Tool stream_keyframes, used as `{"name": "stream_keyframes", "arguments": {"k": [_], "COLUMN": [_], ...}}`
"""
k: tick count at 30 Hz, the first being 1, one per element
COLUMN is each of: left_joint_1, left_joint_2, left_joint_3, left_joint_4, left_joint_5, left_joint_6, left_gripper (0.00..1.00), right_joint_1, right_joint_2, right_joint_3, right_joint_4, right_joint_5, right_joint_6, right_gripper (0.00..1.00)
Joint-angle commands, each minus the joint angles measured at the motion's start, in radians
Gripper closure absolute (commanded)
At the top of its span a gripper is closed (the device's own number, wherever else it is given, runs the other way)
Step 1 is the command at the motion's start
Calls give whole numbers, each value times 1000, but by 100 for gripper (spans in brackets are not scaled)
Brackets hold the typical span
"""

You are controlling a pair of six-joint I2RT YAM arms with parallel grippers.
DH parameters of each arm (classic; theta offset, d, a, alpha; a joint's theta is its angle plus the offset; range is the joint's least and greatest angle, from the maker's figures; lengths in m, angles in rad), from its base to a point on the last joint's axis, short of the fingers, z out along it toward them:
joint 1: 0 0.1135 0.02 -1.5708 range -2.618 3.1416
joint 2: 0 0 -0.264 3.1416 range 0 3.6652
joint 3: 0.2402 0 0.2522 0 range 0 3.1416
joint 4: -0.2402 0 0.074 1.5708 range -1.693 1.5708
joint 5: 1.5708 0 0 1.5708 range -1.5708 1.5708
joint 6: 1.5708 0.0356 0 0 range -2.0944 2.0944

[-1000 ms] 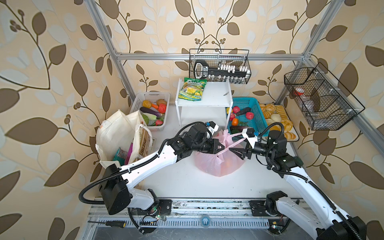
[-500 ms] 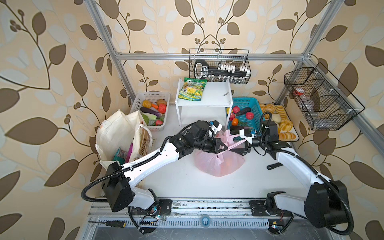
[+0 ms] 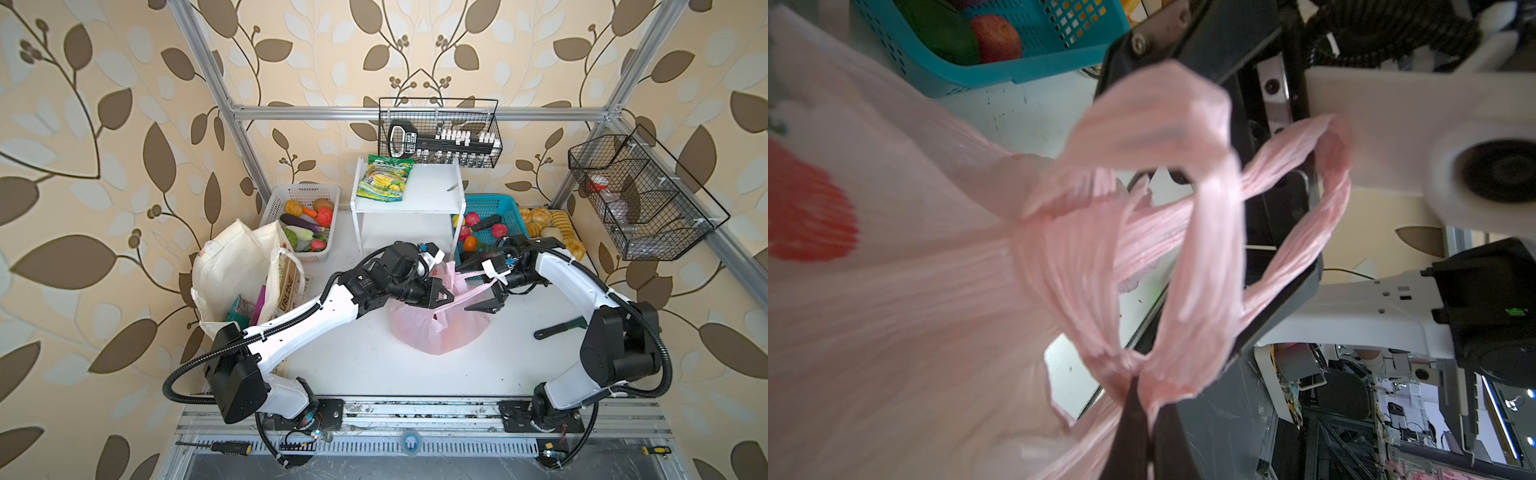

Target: Place the mixed food into the grocery bags and tie them

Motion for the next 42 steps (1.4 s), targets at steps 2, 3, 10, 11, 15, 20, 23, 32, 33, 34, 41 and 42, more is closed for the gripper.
{"name": "stream_keyframes", "arguments": {"k": [2,3,10,11,15,20,23,32,33,34,41,42], "left_joint_1": [-8,-8,-8,-8,-8,-8,-8,-8,-8,-8,-8,-8], "left_joint_2": [-28,-33,-57,-63,-79,-94,-104,-135,-138,-139,-131,-130], "left_joint_3": [37,34,31,27,22,28,26,5,4,1,-1,0], "left_joint_4": [0,4,13,17,10,-9,-19,-24,-24,-24,-26,-26], "left_joint_5": [-27,-28,-30,-34,-51,-53,-55,-55,-52,-47,-44,-44], "left_joint_6": [22,23,35,34,43,62,71,78,79,79,75,73], "left_gripper": [100,100,100,100,100,100,100,100,100,100,100,100], "right_joint_1": [-2,-10,-47,-49,-64,-61,-45,-41,-41,-41,76,97], "right_joint_2": [-42,-52,-110,-120,-156,-307,-508,-915,-894,-868,-735,-724], "right_joint_3": [-18,-36,-38,-36,-33,-49,-151,-550,-556,-565,-538,-538], "right_joint_4": [-229,-228,-227,-227,-226,-179,377,1220,1228,1258,1294,1266], "right_joint_5": [-138,-141,-97,-72,-32,53,257,652,631,599,442,424], "right_joint_6": [-179,-182,-54,-24,91,329,1094,1611,1595,1598,1521,1479], "right_gripper": [0,0,1,0,0,0,0,0,0,0,0,0]}}
